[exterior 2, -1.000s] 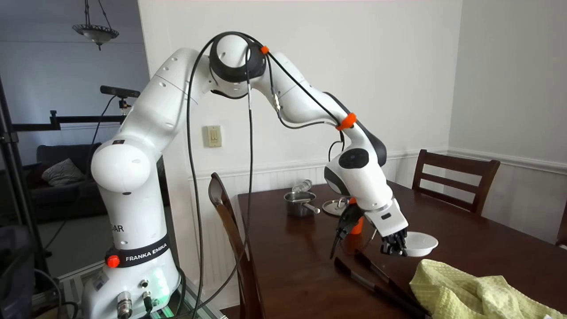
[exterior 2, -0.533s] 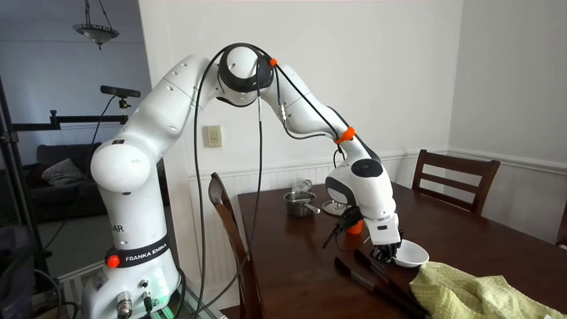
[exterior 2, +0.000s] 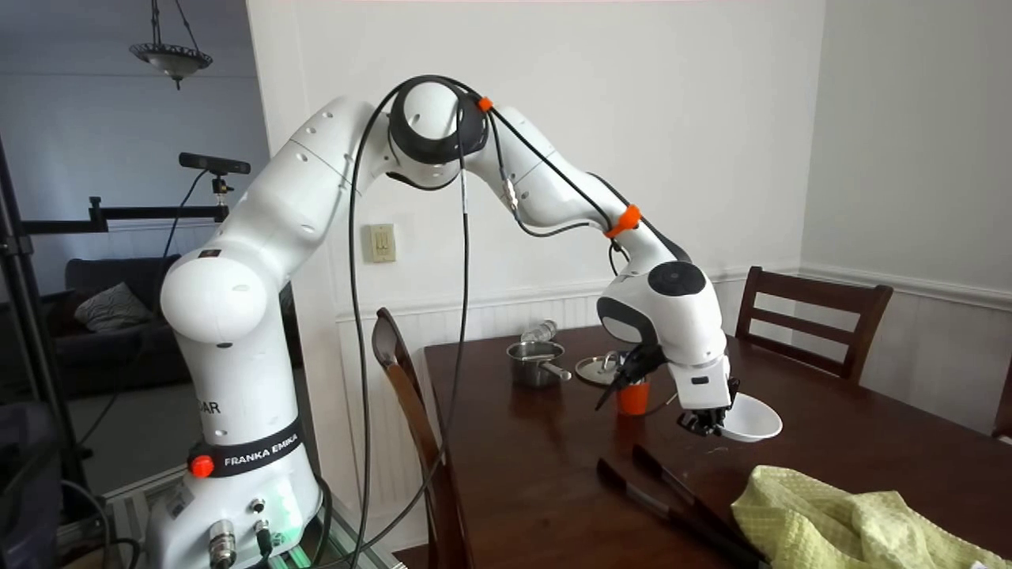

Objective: Move the white bowl to the center of the table.

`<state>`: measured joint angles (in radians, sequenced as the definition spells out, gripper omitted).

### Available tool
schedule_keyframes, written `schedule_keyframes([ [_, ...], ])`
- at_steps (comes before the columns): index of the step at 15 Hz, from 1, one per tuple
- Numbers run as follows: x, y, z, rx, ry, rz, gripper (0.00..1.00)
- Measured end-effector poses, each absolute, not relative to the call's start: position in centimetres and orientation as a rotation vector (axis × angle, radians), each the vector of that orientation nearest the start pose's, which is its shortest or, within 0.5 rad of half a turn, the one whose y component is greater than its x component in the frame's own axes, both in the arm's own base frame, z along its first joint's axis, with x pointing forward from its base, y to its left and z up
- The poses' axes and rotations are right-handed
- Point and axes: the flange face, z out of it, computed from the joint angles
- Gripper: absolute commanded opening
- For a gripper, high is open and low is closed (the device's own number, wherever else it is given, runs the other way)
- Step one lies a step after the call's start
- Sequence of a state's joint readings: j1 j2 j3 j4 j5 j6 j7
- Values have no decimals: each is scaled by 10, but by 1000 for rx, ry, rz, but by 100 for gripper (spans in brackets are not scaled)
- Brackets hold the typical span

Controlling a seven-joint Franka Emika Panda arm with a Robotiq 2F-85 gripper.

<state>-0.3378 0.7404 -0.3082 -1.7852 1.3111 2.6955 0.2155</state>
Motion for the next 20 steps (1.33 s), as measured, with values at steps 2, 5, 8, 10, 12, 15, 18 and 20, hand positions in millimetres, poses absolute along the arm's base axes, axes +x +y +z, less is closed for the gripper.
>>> schedule_keyframes([
  [2, 517, -406, 166, -1564, 2183, -479, 2],
  [5, 521, -402, 164, -1575, 2196, -513, 2],
  [8, 522, -397, 157, -1600, 2218, -539, 2],
  [10, 523, -392, 149, -1624, 2226, -535, 2],
  [12, 524, -388, 141, -1646, 2233, -526, 2],
  [15, 524, -386, 135, -1654, 2248, -513, 40],
  [18, 525, -387, 135, -1650, 2262, -510, 60],
  [20, 525, -388, 136, -1649, 2268, -511, 74],
])
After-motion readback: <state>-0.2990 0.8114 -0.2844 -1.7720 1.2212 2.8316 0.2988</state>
